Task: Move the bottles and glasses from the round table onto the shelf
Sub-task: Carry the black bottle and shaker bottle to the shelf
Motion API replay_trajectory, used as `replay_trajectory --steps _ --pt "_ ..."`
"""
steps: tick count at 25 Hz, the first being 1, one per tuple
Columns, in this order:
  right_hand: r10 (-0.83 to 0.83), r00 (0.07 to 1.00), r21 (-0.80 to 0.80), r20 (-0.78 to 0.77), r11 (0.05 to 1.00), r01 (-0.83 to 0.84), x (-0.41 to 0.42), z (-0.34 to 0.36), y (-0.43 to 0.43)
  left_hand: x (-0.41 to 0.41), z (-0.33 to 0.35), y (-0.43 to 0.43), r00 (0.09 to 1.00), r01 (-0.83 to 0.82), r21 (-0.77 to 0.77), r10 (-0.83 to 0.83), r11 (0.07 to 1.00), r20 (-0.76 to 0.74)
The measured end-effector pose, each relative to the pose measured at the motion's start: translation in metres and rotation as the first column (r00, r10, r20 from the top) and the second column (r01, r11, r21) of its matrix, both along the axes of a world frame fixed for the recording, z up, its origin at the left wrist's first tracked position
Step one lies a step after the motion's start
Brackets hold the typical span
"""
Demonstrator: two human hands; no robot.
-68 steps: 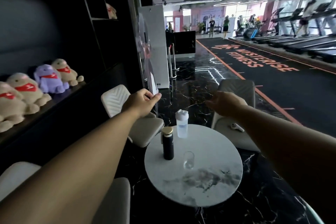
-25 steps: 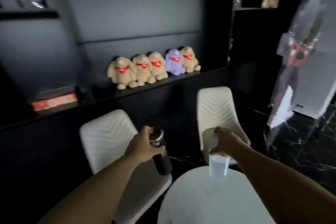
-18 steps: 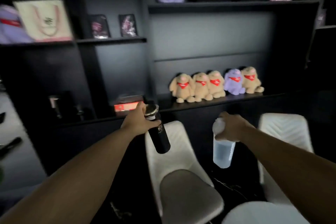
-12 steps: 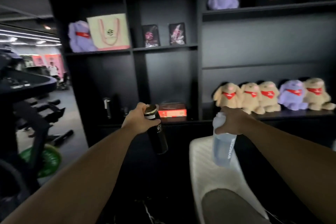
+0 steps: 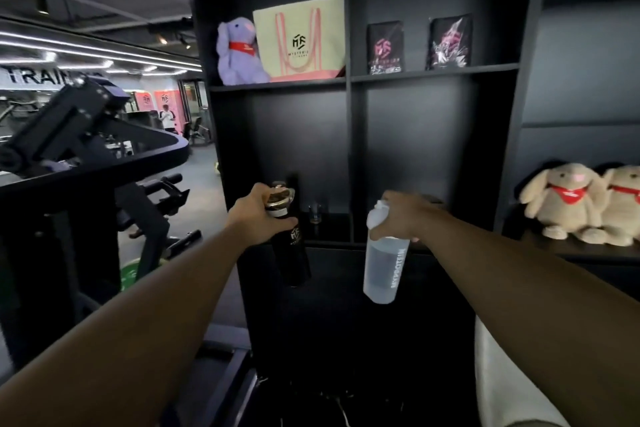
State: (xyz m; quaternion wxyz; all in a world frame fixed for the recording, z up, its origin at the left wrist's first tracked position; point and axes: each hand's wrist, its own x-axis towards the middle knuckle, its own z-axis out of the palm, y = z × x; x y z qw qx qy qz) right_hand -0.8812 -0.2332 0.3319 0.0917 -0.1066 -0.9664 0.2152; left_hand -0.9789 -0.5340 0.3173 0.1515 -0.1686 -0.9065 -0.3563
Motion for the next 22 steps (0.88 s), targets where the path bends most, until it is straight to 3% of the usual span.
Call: replay_trajectory --steps 11,17,22 --pt "0.071 0.997 0.081 -0.009 0.994 -0.07 -0.269 -0.033 0.004 -0.232 -0.053 -0.025 0.994 -0.109 -0.037 0.11 0.993 0.015" --pt "0.091 0.996 0.096 0.005 0.991 -0.091 -0.406 -0.064 0.004 -0.356 -0.077 -0.022 0.988 -0.149 0.107 0.144 0.983 0.054" --pt "0.067 0.997 0.047 0.043 0.997 -0.069 -0.496 -0.091 0.007 -0.464 -0.105 -0.026 0.976 -0.176 0.011 0.173 0.984 0.131"
